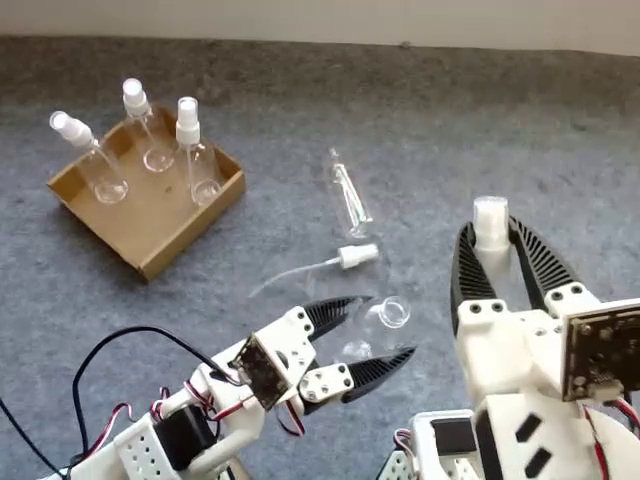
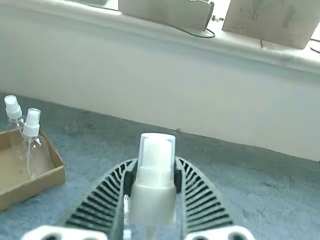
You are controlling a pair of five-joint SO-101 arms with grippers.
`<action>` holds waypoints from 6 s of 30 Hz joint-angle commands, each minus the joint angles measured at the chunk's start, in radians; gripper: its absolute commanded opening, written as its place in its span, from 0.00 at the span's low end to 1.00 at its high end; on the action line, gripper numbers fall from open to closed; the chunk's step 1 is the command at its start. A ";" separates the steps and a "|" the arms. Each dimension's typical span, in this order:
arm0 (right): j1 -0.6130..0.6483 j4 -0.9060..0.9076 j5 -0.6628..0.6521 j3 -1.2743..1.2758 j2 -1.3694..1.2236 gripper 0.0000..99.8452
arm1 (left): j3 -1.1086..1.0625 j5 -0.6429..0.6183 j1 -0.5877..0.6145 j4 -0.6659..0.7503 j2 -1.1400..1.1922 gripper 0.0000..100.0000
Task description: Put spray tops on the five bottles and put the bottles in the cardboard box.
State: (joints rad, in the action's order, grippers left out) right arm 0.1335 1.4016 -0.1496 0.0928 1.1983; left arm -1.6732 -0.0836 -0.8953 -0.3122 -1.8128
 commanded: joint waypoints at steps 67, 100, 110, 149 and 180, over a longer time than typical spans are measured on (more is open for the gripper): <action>0.338 -0.265 0.170 0.585 0.412 0.02 | -0.022 0.006 0.108 -0.094 -0.007 0.12; 0.315 -0.145 0.046 0.575 0.414 0.15 | -0.022 0.009 0.108 -0.100 -0.007 0.12; 0.005 -0.231 0.021 0.575 0.414 0.02 | -0.022 0.008 0.108 -0.094 -0.007 0.12; 0.068 -0.315 0.106 0.443 0.410 0.01 | -0.022 0.012 0.108 -0.092 -0.008 0.12; 0.128 -0.639 0.107 0.947 0.415 0.01 | -0.022 0.012 0.108 -0.061 -0.008 0.12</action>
State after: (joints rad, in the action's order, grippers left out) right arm 0.2102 0.7864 -0.0545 1.1208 1.6049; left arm -1.6732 -0.0836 -0.8002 -0.3982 -1.8128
